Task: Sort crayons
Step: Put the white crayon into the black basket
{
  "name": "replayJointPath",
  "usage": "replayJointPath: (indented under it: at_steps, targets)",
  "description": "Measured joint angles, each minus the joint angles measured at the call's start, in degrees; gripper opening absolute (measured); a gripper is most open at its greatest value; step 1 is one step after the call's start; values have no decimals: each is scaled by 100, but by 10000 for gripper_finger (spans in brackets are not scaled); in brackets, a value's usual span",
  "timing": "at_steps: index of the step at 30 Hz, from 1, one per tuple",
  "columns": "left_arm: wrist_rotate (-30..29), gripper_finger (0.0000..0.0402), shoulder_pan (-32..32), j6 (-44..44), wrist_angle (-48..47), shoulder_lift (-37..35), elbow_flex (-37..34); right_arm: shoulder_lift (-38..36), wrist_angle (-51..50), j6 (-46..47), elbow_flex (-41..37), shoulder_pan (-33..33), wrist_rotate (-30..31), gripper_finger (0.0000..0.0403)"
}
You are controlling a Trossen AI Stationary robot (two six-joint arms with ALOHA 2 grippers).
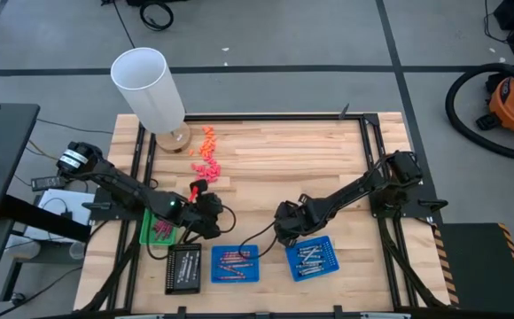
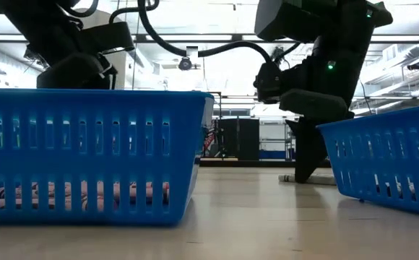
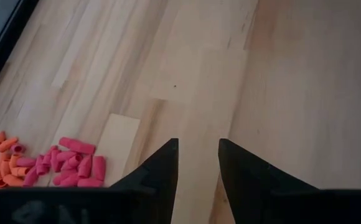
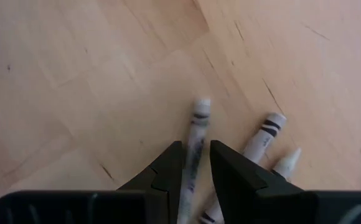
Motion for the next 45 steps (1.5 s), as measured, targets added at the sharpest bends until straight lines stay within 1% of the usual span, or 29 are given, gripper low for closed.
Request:
replayJointPath:
  at_steps: [5, 9, 14, 17, 20, 22, 28, 32, 35, 40, 43, 45]
  targets:
    - [0, 125, -3, -35, 0, 0, 0, 212, 68, -23, 31, -35, -118, 93]
    - [0, 125, -3, -44, 7, 0, 7, 247, 89, -54, 28, -46, -120, 92]
    - [3, 125, -3, -81, 25, 0, 7, 210, 158, -156, 22, -55, -106, 77]
    - [203, 125, -1, -44, 109, 0, 9, 205, 223, -268, 17, -68, -121, 60]
    - [554, 125, -3, 214, 222, 0, 9, 184, 371, -399, 7, -75, -112, 45]
    - [709, 125, -3, 325, 300, 0, 7, 126, 472, -474, 4, -76, -26, 39]
    - [710, 125, -1, 331, 781, 0, 7, -111, 675, -783, -15, -85, 444, 44]
    - [710, 128, -1, 328, 1207, 0, 7, -299, 931, -1155, -7, -86, 613, 46]
    - [710, 141, 4, 357, 1386, 0, 7, -492, 1169, -1436, -7, -85, 760, 47]
    - [723, 183, 6, 424, 1563, 0, 4, -794, 1510, -2019, -7, 17, 1136, 47]
    - [868, 206, 6, 553, 1904, 0, 4, -926, 1964, -2537, -4, 149, 1331, 48]
    - [970, 214, 4, 714, 2154, 0, 4, -973, 2381, -2879, -4, 231, 1442, 48]
